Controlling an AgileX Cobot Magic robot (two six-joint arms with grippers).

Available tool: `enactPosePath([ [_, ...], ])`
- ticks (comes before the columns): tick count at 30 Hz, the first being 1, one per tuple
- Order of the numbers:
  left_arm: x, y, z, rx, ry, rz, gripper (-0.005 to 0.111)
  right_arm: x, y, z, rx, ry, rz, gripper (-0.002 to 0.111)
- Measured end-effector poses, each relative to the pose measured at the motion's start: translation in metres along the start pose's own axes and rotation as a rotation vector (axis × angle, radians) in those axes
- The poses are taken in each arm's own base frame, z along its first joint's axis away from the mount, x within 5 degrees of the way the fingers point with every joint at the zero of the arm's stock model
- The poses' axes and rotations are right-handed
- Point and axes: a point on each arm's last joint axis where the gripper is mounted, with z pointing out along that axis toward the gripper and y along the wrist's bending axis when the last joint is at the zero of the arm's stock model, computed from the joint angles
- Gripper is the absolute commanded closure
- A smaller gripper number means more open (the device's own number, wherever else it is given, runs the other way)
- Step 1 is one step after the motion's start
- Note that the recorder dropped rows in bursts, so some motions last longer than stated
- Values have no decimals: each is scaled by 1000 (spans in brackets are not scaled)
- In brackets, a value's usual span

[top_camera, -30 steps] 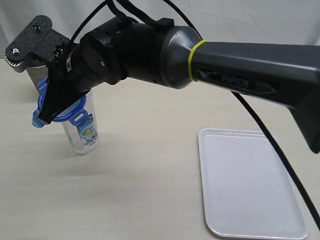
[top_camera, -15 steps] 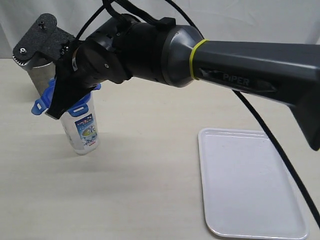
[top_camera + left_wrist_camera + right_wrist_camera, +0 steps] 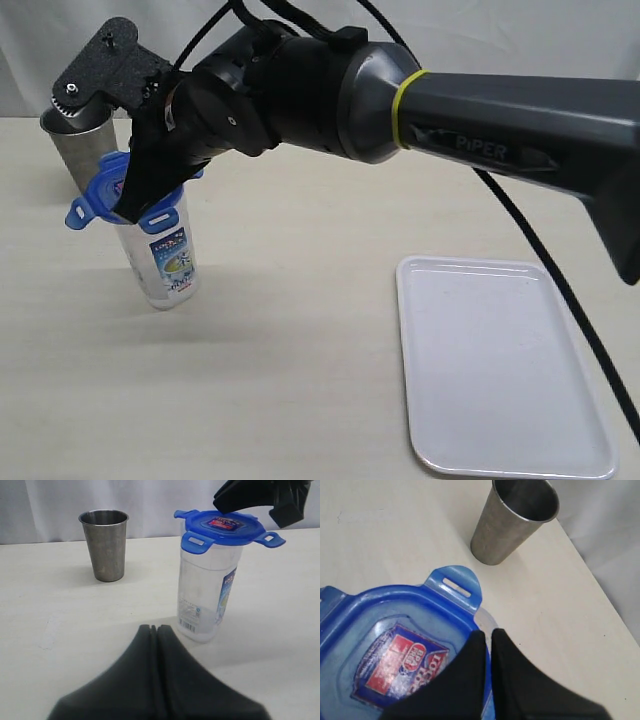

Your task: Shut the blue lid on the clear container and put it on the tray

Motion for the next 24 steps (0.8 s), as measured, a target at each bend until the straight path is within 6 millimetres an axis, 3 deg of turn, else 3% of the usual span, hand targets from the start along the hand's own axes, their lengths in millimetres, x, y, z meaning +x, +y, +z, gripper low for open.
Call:
enactPosePath([
  [24, 0, 0, 0, 0, 0, 0, 107, 8, -16, 8, 38, -16, 29, 104],
])
